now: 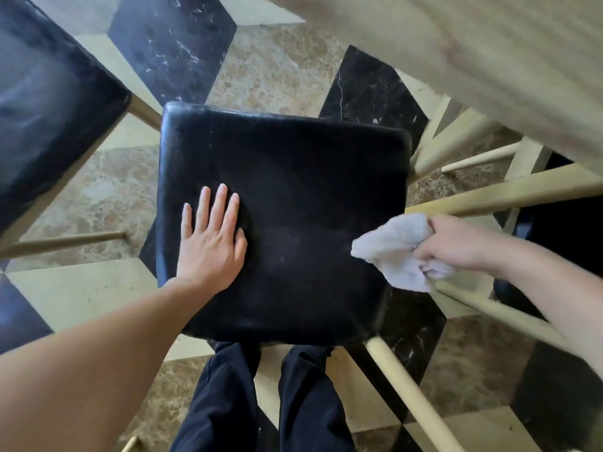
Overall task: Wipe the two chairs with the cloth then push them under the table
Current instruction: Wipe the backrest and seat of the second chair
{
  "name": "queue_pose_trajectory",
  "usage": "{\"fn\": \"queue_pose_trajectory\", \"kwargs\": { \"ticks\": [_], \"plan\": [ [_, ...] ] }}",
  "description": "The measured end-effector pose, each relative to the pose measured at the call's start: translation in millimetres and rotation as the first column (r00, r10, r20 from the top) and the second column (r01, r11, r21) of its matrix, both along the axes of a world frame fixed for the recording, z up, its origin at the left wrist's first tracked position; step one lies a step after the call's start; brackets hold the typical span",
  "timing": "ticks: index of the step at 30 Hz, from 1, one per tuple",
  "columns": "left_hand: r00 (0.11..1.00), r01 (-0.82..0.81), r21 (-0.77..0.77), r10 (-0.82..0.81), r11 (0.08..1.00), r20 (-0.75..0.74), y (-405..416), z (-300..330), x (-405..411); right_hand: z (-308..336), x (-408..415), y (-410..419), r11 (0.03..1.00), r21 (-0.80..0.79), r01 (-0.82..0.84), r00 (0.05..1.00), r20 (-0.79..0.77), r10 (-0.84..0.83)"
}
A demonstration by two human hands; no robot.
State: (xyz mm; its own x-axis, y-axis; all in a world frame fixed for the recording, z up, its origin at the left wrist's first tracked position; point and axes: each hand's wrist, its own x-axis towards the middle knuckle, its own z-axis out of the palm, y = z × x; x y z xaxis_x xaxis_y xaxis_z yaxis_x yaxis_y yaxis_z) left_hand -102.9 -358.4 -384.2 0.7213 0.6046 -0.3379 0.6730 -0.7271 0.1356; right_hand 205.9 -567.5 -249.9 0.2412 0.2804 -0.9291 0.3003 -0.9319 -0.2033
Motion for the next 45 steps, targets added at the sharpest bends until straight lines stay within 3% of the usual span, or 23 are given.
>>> {"fn": "queue_pose_trajectory", "kwargs": {
  "ticks": [3, 5, 7, 10, 13, 17, 20, 24, 32, 40, 42, 45],
  "plan": [
    [0.999, 0.011, -0.051, -0.014, 0.999, -0.042, 3, 8, 3, 17, 21, 57, 0.967, 0.168, 0.192, 0.944, 0.239, -0.228],
    [0.998, 0.033, -0.082, -0.037, 0.996, -0.051, 8, 11, 1, 19, 24, 95, 0.942, 0.29, 0.166, 0.866, 0.414, -0.28],
    [0.997, 0.044, -0.103, -0.049, 0.994, -0.051, 12, 13, -2, 6, 11, 134, 0.924, 0.37, 0.101, 0.839, 0.467, -0.279],
    [0.998, 0.021, -0.129, -0.028, 0.991, -0.048, 9, 14, -2, -29, -33, 186, 0.939, 0.344, 0.005, 0.878, 0.448, -0.169],
    [0.999, -0.019, -0.164, 0.012, 0.986, -0.046, 4, 14, 0, -65, -95, 219, 0.937, 0.262, -0.231, 0.892, 0.442, 0.096],
    [0.998, 0.043, -0.184, -0.052, 0.982, -0.041, 9, 15, -6, -83, -159, 219, 0.793, 0.399, -0.461, 0.84, 0.484, 0.245],
    [0.985, 0.142, -0.208, -0.158, 0.968, -0.063, 24, 16, -14, -91, -172, 182, 0.71, 0.386, -0.589, 0.772, 0.529, 0.352],
    [0.955, 0.236, -0.252, -0.272, 0.939, -0.12, 39, 20, -19, -88, -180, 117, 0.771, 0.304, -0.559, 0.772, 0.529, 0.352],
    [0.928, 0.076, -0.4, -0.211, 0.913, -0.306, 17, 48, -11, -66, -236, 54, 0.938, 0.071, -0.338, 0.884, 0.365, 0.291],
    [0.863, 0.043, -0.467, -0.268, 0.883, -0.428, -5, 66, -51, -39, -261, 45, 0.979, -0.035, -0.2, 0.969, 0.145, 0.203],
    [0.88, 0.056, -0.488, -0.274, 0.871, -0.387, -5, 74, -38, -33, -252, 52, 0.994, -0.044, -0.102, 0.988, 0.108, 0.106],
    [0.908, 0.268, -0.5, -0.39, 0.823, -0.155, -2, 93, -17, -8, -223, 67, 0.998, 0.04, -0.054, 0.998, 0.037, 0.052]
  ]
}}
